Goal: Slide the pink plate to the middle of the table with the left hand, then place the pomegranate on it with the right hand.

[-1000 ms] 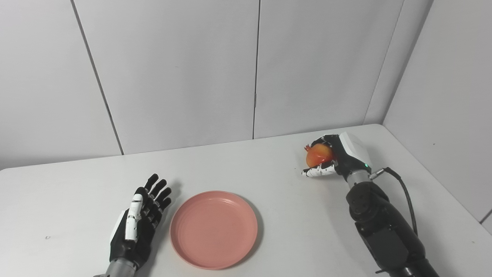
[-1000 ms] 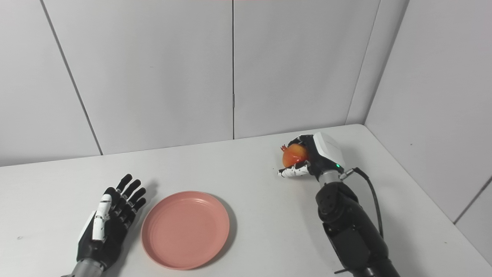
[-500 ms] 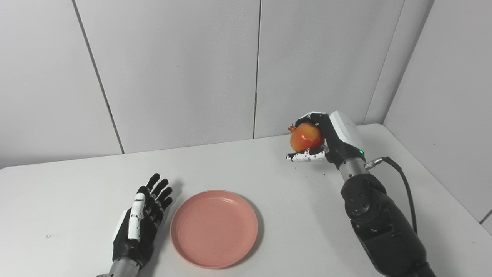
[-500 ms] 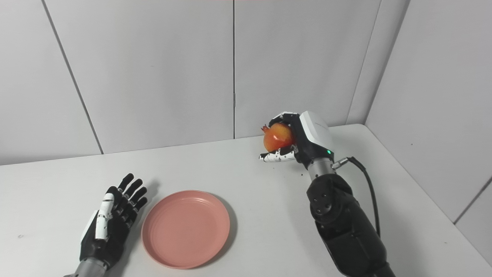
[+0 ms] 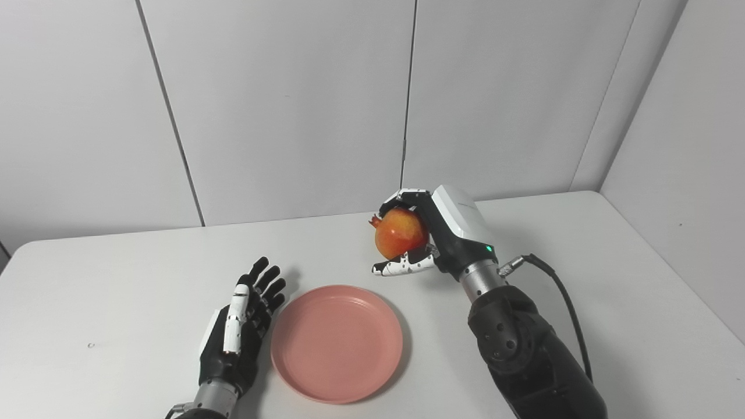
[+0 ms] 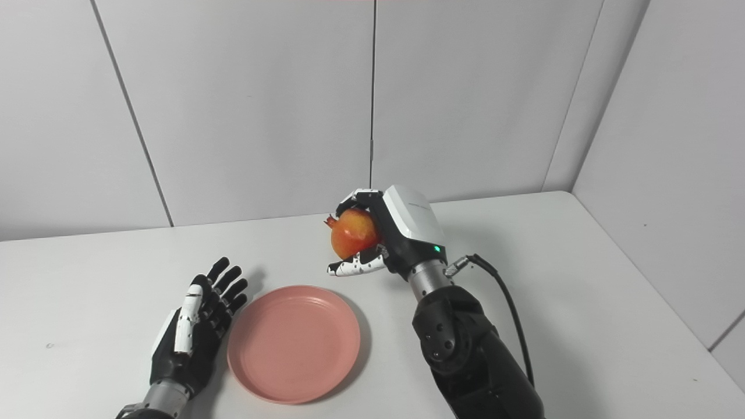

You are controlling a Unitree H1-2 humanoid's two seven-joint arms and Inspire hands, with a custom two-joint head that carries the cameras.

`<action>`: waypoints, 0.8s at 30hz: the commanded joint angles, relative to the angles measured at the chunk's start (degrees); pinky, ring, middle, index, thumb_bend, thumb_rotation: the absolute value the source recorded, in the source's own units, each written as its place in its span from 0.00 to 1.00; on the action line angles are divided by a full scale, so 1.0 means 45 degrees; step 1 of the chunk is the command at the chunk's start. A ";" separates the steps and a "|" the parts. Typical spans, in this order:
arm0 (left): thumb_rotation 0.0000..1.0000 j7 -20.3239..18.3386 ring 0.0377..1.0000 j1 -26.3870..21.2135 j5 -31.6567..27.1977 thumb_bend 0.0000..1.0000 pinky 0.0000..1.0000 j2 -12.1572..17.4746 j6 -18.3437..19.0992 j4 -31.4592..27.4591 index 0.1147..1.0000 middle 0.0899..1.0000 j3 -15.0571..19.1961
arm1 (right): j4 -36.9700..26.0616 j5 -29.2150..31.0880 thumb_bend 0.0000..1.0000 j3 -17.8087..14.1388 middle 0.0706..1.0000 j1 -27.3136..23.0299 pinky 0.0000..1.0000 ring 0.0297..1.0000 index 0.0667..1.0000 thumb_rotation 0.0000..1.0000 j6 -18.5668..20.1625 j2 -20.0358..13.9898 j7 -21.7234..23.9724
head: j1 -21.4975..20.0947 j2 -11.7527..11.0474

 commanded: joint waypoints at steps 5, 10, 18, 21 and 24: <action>1.00 0.0409 0.91 0.0172 0.0386 0.40 0.92 -0.0401 0.0317 -0.0020 0.91 0.92 -0.0275 | -0.0099 -0.0116 0.51 0.0547 0.45 -0.0429 0.33 0.39 0.45 0.13 -0.1181 0.0474 0.0006 | 0.0546 0.0069; 1.00 0.0725 0.91 0.0124 0.0608 0.41 0.92 -0.0662 0.0460 -0.0063 0.91 0.91 -0.0370 | 0.0224 -0.0011 0.51 0.1068 0.43 -0.0257 0.30 0.36 0.45 0.13 -0.1279 0.0886 0.0336 | 0.1211 0.0160; 1.00 0.0996 0.90 0.0052 0.0750 0.41 0.90 -0.0925 0.0348 0.0008 0.89 0.90 -0.0415 | 0.0594 -0.0062 0.51 0.1382 0.45 -0.0127 0.31 0.37 0.45 0.13 -0.1352 0.1080 0.0577 | 0.1756 0.0244; 1.00 0.1144 0.90 0.0023 0.0920 0.41 0.91 -0.1039 0.0158 0.0104 0.88 0.90 -0.0362 | 0.0996 -0.0043 0.51 0.1607 0.46 -0.0039 0.33 0.39 0.45 0.13 -0.1429 0.1158 0.0647 | 0.1939 0.0294; 1.00 0.1296 0.90 -0.0013 0.0990 0.41 0.91 -0.1108 0.0137 0.0141 0.88 0.90 -0.0305 | 0.1346 0.0026 0.51 0.1750 0.42 0.0074 0.26 0.33 0.45 0.13 -0.1664 0.1191 0.0562 | 0.1939 0.0294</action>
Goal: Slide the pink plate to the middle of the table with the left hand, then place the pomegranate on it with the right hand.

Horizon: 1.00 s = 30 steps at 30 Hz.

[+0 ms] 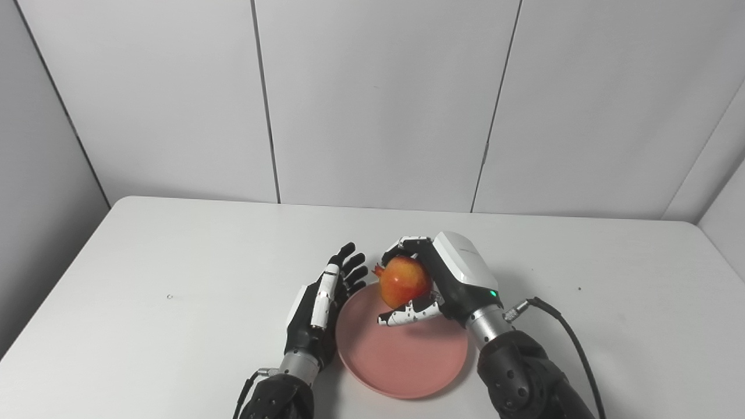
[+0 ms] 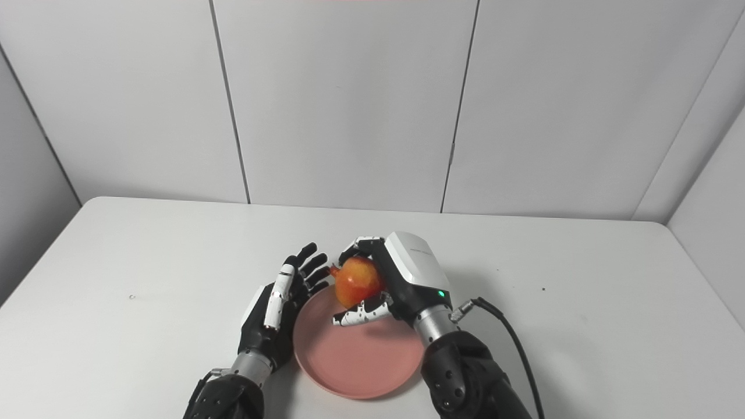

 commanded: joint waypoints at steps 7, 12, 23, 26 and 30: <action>1.00 0.0258 0.91 -0.0073 0.0353 0.41 0.91 -0.0134 0.0031 0.0198 0.89 0.91 -0.0010 | 0.0400 -0.0094 0.51 0.0158 0.40 0.0040 0.24 0.31 0.45 0.12 -0.1260 0.0090 -0.0375 | 0.0045 0.0124; 1.00 0.0313 0.92 -0.0056 0.0410 0.42 0.92 -0.0176 0.0173 0.0081 0.88 0.91 0.0003 | 0.0645 -0.0285 0.51 0.0279 0.40 0.0298 0.24 0.31 0.45 0.12 -0.1440 0.0015 -0.0420 | 0.0014 0.0204; 1.00 0.0230 0.90 -0.0016 0.0369 0.41 0.91 -0.0076 0.0168 0.0002 0.88 0.90 -0.0034 | 0.1005 -0.0839 0.51 0.0481 0.39 0.0728 0.23 0.30 0.45 0.13 -0.1559 -0.0052 -0.0595 | -0.0188 0.0334; 1.00 0.0215 0.90 -0.0009 0.0343 0.41 0.91 -0.0060 0.0227 -0.0034 0.88 0.90 -0.0030 | 0.1052 -0.0917 0.51 0.0479 0.41 0.0826 0.23 0.31 0.46 0.13 -0.1657 -0.0054 -0.0725 | -0.0188 0.0334; 1.00 0.0202 0.90 -0.0010 0.0293 0.41 0.91 -0.0060 0.0323 -0.0085 0.89 0.91 -0.0013 | 0.0902 -0.1175 0.52 0.0527 0.42 0.0897 0.23 0.32 0.46 0.14 -0.1509 -0.0103 -0.0688 | -0.0208 0.0365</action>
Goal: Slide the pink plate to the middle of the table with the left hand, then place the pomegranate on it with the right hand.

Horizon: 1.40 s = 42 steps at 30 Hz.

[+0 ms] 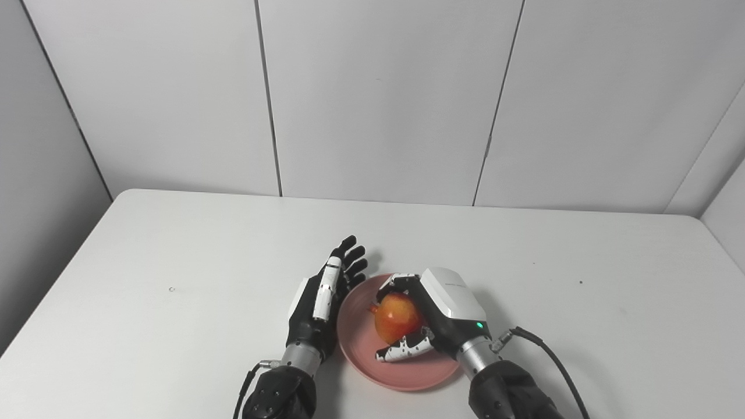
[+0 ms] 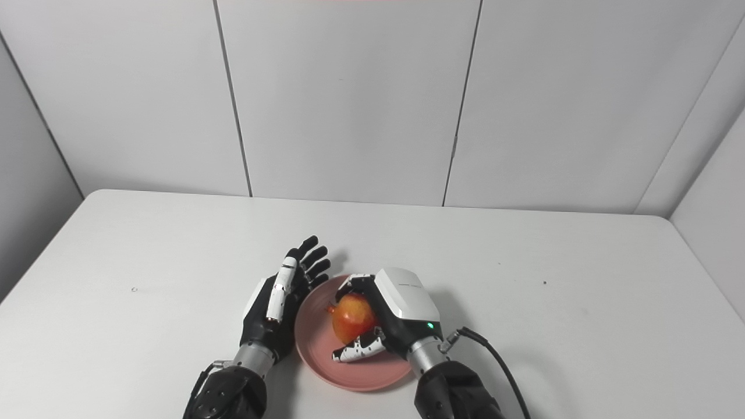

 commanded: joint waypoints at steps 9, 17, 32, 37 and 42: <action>1.00 0.0005 0.91 0.0027 0.0099 0.41 0.93 0.0021 0.0393 -0.0172 0.89 0.91 -0.0064 | -0.0982 -0.0691 0.81 0.0061 0.79 0.0090 0.67 0.75 0.78 0.36 0.0228 -0.0245 0.1022 | -0.0064 0.0032; 1.00 -0.0017 0.92 0.0015 0.0127 0.42 0.93 0.0090 0.0351 -0.0120 0.89 0.91 -0.0082 | -0.1725 -0.0966 0.89 -0.0084 0.88 0.0246 0.84 0.86 0.88 0.46 0.0288 -0.0339 0.1901 | -0.0107 0.0050; 1.00 -0.0048 0.91 0.0065 -0.0005 0.41 0.91 0.0086 0.0477 -0.0200 0.89 0.91 -0.0017 | -0.3136 -0.1051 0.90 -0.0615 0.87 0.0489 0.81 0.86 0.88 0.47 -0.0078 -0.0427 0.2182 | -0.0206 0.0005; 1.00 -0.0074 0.91 0.0064 -0.0016 0.40 0.91 0.0096 0.0559 -0.0241 0.90 0.91 -0.0012 | -0.3782 -0.0801 0.89 -0.0986 0.88 0.0493 0.81 0.87 0.89 0.49 -0.0052 -0.0459 0.2339 | -0.0202 -0.0035; 1.00 -0.0145 0.91 0.0086 -0.0081 0.41 0.93 0.0107 0.0745 -0.0304 0.90 0.91 0.0002 | -0.4538 -0.0160 0.91 -0.1831 0.87 0.0594 0.78 0.85 0.89 0.48 0.0009 -0.0216 0.2163 | -0.0218 -0.0104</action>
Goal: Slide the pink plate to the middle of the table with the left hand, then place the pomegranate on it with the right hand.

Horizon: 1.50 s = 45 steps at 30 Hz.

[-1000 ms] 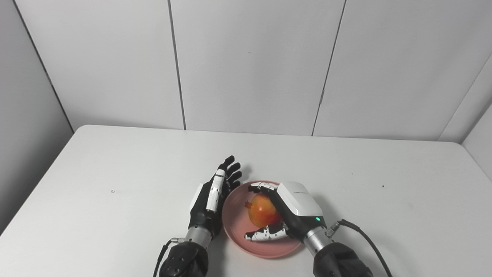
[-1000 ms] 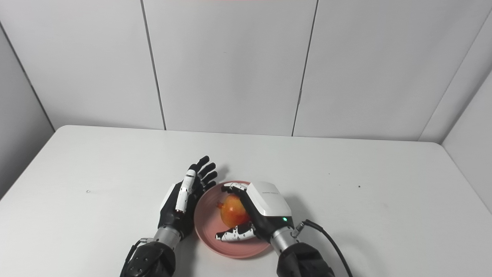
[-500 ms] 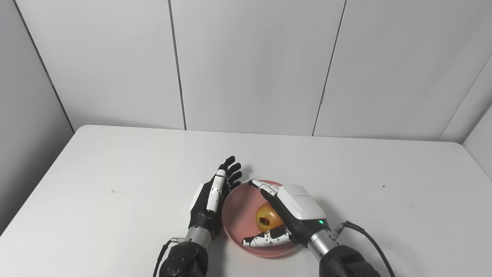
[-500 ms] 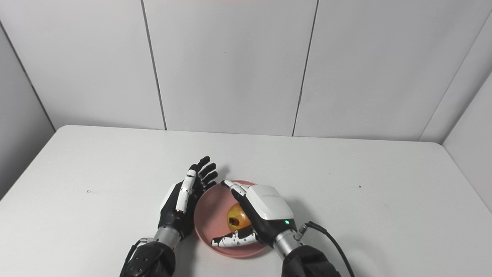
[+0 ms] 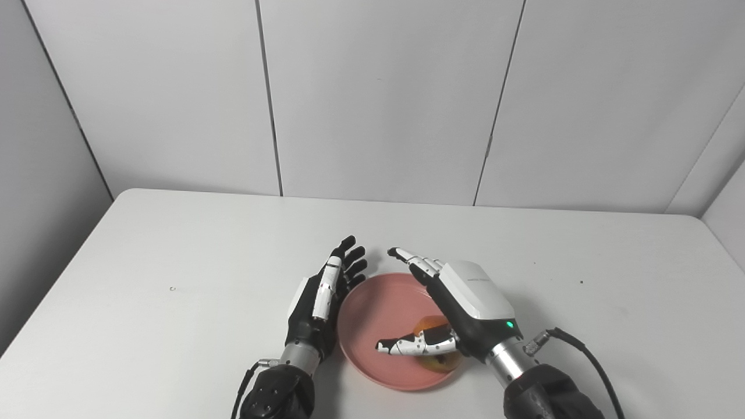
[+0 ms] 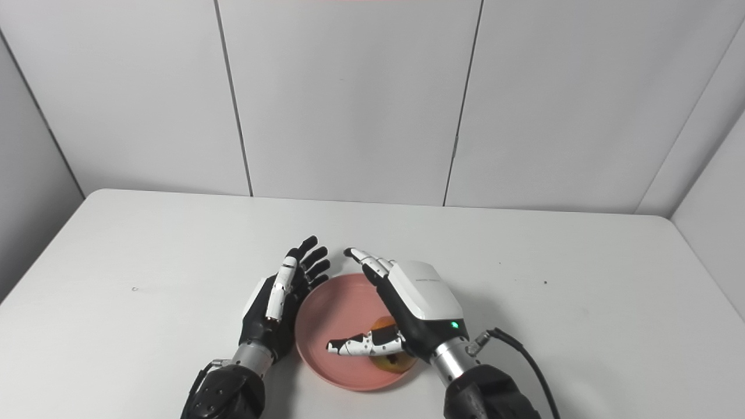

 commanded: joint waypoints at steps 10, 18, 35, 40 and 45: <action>1.00 -0.0031 0.91 0.0060 -0.0033 0.42 0.91 0.0017 0.0101 0.0075 0.89 0.91 0.0087 | -0.0792 0.1979 0.89 -0.2037 0.87 0.0084 0.75 0.84 0.88 0.52 -0.0593 0.0603 -0.1492 | -0.0052 -0.0076; 1.00 -0.0092 0.90 0.0077 -0.0045 0.42 0.91 0.0074 0.0054 0.0118 0.89 0.90 0.0152 | -0.0499 0.2829 0.84 -0.2681 0.88 0.0686 0.76 0.84 0.91 0.80 -0.0416 0.0740 -0.2412 | -0.0135 -0.0085; 1.00 -0.0124 0.90 0.0189 0.0021 0.41 0.91 0.0161 0.0127 -0.0081 0.89 0.91 0.0145 | 0.0675 0.7057 0.60 -0.3978 0.95 0.1558 0.91 0.93 0.95 1.00 0.0280 0.1872 -0.2622 | -0.0225 -0.0091; 1.00 -0.0206 0.92 0.0297 0.0079 0.42 0.93 0.0274 0.0110 -0.0261 0.91 0.93 0.0031 | 0.0945 0.7817 0.46 -0.3986 0.97 0.1638 0.95 0.95 0.97 1.00 0.0457 0.2013 -0.2553 | -0.0276 -0.0073; 1.00 -0.0401 0.99 0.0491 0.0127 0.40 0.99 0.0405 -0.0414 -0.0384 0.97 0.99 -0.0133 | 0.1127 0.8564 0.36 -0.4027 0.99 0.1656 0.97 0.97 0.98 1.00 0.0404 0.2137 -0.2564 | -0.0329 -0.0061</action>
